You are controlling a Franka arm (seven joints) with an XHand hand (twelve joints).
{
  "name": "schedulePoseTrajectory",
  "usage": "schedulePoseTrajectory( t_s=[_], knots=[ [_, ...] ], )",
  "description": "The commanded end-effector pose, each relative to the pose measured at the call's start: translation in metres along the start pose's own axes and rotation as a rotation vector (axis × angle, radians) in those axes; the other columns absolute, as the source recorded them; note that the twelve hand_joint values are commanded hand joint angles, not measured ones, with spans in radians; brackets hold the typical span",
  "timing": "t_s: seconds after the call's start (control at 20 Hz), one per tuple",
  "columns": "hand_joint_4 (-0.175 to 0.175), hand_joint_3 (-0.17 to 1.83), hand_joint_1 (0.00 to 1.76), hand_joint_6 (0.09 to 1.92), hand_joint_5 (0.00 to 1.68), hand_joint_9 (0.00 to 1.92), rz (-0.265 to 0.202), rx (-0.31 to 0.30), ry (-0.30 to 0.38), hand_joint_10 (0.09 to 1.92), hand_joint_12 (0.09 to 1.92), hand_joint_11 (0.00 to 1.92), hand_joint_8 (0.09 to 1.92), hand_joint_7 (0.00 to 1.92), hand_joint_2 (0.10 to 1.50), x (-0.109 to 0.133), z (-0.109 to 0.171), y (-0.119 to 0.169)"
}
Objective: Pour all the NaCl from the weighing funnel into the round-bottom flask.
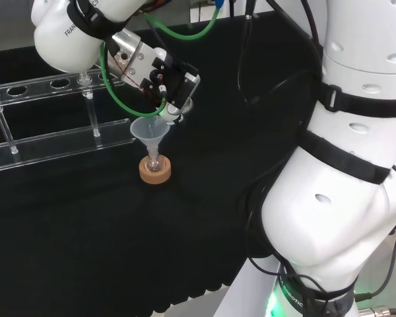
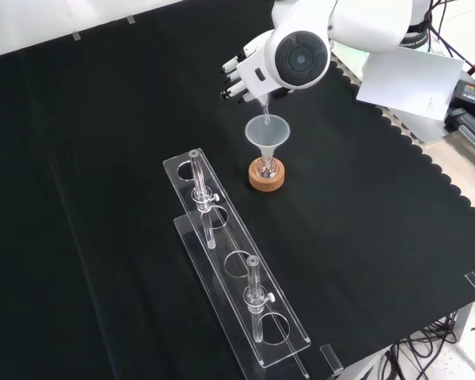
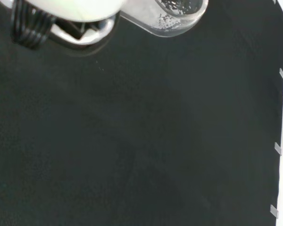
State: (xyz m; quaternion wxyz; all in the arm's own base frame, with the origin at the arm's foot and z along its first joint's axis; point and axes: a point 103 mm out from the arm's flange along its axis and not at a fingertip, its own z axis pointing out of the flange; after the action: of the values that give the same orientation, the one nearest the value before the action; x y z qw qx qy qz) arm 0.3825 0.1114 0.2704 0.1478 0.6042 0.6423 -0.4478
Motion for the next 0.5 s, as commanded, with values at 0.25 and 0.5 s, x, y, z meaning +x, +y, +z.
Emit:
schedulePoseTrajectory(
  t_s=[0.25,0.5],
  knots=[
    [0.175,0.65,1.13,0.65,1.29,0.86,0.008,0.018,-0.045,0.40,1.03,0.82,0.71,0.42,0.65,0.0036,-0.0055,0.0008],
    [0.175,0.65,1.13,0.65,1.29,0.86,0.008,0.020,-0.063,0.40,1.03,0.82,0.71,0.42,0.65,0.0044,-0.0061,0.0008]
  ],
)
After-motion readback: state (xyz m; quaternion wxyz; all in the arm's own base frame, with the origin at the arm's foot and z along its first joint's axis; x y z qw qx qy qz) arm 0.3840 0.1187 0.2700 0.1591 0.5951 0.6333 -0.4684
